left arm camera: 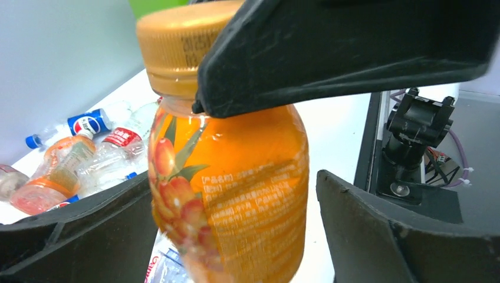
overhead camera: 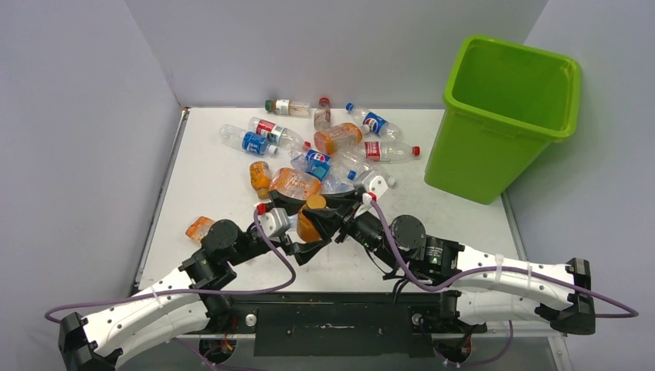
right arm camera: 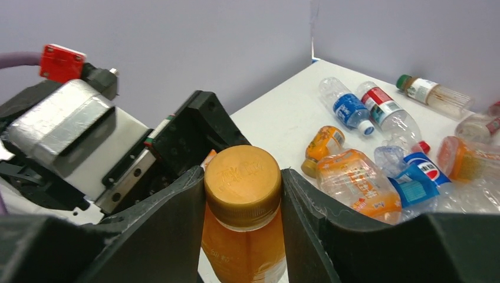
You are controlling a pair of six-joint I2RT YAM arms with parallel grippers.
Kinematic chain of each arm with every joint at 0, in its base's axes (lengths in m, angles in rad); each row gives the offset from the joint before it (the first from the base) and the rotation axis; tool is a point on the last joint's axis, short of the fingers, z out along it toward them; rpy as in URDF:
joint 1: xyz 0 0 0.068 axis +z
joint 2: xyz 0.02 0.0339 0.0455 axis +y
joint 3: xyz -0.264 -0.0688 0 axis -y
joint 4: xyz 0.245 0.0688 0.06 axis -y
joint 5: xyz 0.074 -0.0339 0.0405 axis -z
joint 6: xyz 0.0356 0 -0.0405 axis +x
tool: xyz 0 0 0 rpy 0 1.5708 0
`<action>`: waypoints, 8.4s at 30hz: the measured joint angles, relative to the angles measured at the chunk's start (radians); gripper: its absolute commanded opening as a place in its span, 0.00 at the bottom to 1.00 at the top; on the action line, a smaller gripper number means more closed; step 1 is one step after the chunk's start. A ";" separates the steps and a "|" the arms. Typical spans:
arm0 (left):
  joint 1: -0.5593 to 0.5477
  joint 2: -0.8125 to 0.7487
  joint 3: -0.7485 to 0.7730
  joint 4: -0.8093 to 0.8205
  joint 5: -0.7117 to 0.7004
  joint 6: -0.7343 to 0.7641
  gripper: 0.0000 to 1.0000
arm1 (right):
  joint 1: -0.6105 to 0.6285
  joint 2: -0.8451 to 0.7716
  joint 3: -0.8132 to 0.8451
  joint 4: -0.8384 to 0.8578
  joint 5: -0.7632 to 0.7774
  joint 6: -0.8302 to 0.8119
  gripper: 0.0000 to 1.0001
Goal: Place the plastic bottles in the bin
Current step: Place the plastic bottle in the trash bin, then pick up the plastic bottle at the center of the board, then place the plastic bottle in the trash bin.
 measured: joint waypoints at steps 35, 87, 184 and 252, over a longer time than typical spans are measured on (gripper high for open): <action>-0.057 -0.047 -0.007 0.021 -0.166 0.040 0.96 | -0.909 0.438 0.871 0.193 0.621 -0.592 0.05; -0.072 0.296 0.282 -0.470 -0.642 0.071 0.96 | -0.635 0.042 -0.281 -0.098 -0.171 0.319 0.90; -0.455 0.407 0.124 -0.243 -0.517 1.176 0.49 | -0.511 -0.053 -0.058 -0.885 -0.941 0.217 0.23; 0.144 0.156 0.174 -0.208 0.109 -0.262 0.54 | -0.445 0.044 0.000 0.062 -0.526 0.357 0.05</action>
